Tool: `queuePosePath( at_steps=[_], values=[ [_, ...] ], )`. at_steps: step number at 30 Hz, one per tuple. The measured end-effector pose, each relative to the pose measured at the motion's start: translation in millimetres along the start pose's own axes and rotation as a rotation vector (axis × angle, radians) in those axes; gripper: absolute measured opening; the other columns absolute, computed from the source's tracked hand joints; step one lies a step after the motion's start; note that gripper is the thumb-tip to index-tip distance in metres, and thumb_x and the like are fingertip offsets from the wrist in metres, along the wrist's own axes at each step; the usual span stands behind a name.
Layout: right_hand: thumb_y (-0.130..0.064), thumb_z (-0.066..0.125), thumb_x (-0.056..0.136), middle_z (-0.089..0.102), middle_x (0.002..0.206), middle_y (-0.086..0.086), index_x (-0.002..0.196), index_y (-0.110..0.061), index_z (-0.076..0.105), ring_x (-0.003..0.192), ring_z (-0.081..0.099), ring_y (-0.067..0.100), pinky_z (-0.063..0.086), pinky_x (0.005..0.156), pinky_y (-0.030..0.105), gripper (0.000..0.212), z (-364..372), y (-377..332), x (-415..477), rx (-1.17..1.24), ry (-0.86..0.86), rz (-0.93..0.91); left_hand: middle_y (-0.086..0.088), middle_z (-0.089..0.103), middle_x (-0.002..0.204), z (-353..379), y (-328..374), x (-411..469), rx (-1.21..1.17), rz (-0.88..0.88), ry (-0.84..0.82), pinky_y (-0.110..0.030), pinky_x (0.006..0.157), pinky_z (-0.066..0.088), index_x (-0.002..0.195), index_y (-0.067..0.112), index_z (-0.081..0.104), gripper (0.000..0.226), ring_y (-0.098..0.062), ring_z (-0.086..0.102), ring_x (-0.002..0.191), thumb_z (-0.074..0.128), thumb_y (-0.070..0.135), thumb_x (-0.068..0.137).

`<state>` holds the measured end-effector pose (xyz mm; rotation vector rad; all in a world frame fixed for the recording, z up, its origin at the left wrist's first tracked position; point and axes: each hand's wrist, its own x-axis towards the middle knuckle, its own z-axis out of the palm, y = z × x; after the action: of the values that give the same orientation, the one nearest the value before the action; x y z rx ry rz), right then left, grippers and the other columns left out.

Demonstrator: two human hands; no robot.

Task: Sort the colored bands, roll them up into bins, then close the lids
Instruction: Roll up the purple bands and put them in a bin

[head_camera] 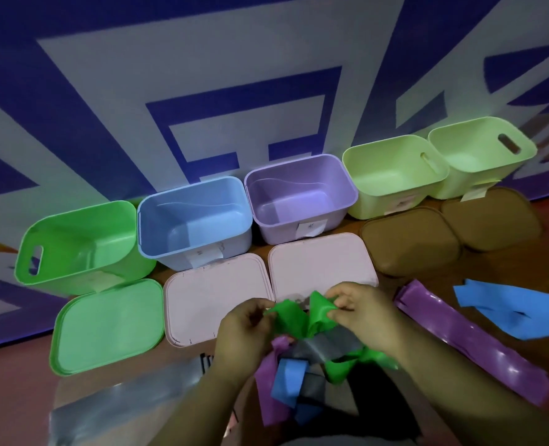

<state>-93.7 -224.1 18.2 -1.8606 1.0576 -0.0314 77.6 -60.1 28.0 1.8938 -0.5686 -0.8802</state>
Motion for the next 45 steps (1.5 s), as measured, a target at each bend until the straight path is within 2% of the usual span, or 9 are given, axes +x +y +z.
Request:
queuePosePath(
  at_steps=[8, 12, 18, 22, 26, 36, 39, 42, 45],
  values=[
    [-0.002, 0.077, 0.08, 0.07, 0.078, 0.006, 0.087, -0.032, 0.067, 0.072, 0.069, 0.016, 0.052, 0.071, 0.025, 0.033, -37.2, -42.7, -44.0, 0.23, 0.17, -0.141, 0.005, 0.075, 0.081, -9.8, 44.6, -29.7, -0.096, 0.2, 0.097, -0.013, 0.067, 0.051, 0.092, 0.015, 0.074, 0.016, -0.003, 0.069, 0.074, 0.067, 0.0, 0.089],
    [0.005, 0.073, 0.081, 0.061, 0.076, 0.002, 0.089, -0.027, 0.066, 0.061, 0.059, 0.0, 0.046, 0.061, 0.015, 0.033, -55.0, -51.1, -62.0, 0.33, 0.21, -0.17, 0.003, 0.076, 0.087, -4.3, 63.4, -39.6, -0.137, 0.242, 0.104, -0.012, 0.068, 0.051, 0.095, 0.016, 0.074, 0.016, -0.005, 0.069, 0.077, 0.068, 0.003, 0.089],
    [0.003, 0.075, 0.079, 0.066, 0.089, 0.014, 0.093, -0.029, 0.065, 0.075, 0.064, 0.015, 0.052, 0.068, 0.023, 0.036, -83.9, -49.0, -88.6, 0.359, 0.309, -0.163, 0.009, 0.075, 0.08, 14.4, 88.7, -52.3, -0.162, 0.314, 0.037, -0.011, 0.066, 0.05, 0.092, 0.015, 0.074, 0.017, 0.0, 0.068, 0.074, 0.065, 0.0, 0.09],
    [0.002, 0.075, 0.08, 0.064, 0.083, 0.003, 0.092, -0.029, 0.065, 0.064, 0.061, -0.001, 0.049, 0.062, 0.013, 0.035, -103.2, -41.6, -111.8, 0.357, 0.382, -0.121, 0.004, 0.076, 0.091, 38.6, 93.5, -51.5, -0.136, 0.327, -0.032, -0.028, 0.077, 0.056, 0.093, 0.022, 0.075, 0.019, -0.017, 0.071, 0.087, 0.067, 0.005, 0.09],
    [-0.009, 0.077, 0.081, 0.068, 0.084, -0.003, 0.097, -0.031, 0.067, 0.07, 0.065, 0.0, 0.05, 0.062, 0.013, 0.029, -125.8, -24.8, -138.5, 0.276, 0.424, -0.075, 0.008, 0.076, 0.092, 69.6, 100.8, -55.1, -0.107, 0.357, -0.122, -0.028, 0.081, 0.057, 0.092, 0.021, 0.075, 0.019, -0.013, 0.07, 0.088, 0.067, 0.004, 0.09],
    [-0.023, 0.08, 0.075, 0.071, 0.079, -0.011, 0.094, -0.037, 0.067, 0.078, 0.067, -0.001, 0.052, 0.075, 0.025, 0.027, -135.4, 30.3, -156.6, 0.109, 0.514, 0.073, 0.009, 0.063, 0.068, 146.1, 86.3, -47.7, -0.153, 0.22, -0.366, -0.018, 0.063, 0.043, 0.088, 0.019, 0.074, 0.02, -0.004, 0.054, 0.064, 0.067, 0.0, 0.089],
    [-0.024, 0.079, 0.076, 0.07, 0.083, -0.012, 0.097, -0.036, 0.066, 0.079, 0.065, 0.0, 0.049, 0.072, 0.02, 0.027, -125.2, 46.5, -141.0, 0.032, 0.495, 0.132, 0.005, 0.067, 0.079, 152.5, 74.1, -38.0, -0.125, 0.121, -0.393, -0.011, 0.066, 0.046, 0.103, 0.011, 0.068, 0.024, 0.003, 0.059, 0.065, 0.061, -0.007, 0.09],
    [-0.023, 0.077, 0.077, 0.068, 0.084, -0.01, 0.102, -0.031, 0.066, 0.079, 0.065, 0.005, 0.047, 0.07, 0.018, 0.029, -106.3, 67.2, -113.3, 0.026, 0.446, 0.189, -0.006, 0.07, 0.1, 144.5, 47.3, -22.5, -0.081, 0.022, -0.313, -0.022, 0.073, 0.051, 0.106, 0.015, 0.067, 0.027, -0.002, 0.065, 0.073, 0.064, -0.005, 0.088],
    [-0.023, 0.078, 0.078, 0.07, 0.091, -0.007, 0.107, -0.026, 0.064, 0.083, 0.067, 0.011, 0.053, 0.076, 0.027, 0.032, -84.6, 82.0, -84.3, 0.01, 0.345, 0.241, -0.007, 0.071, 0.092, 125.5, 23.9, -13.7, 0.009, -0.012, -0.251, -0.018, 0.068, 0.051, 0.1, 0.012, 0.066, 0.02, 0.0, 0.064, 0.067, 0.067, -0.003, 0.087]
  ],
)
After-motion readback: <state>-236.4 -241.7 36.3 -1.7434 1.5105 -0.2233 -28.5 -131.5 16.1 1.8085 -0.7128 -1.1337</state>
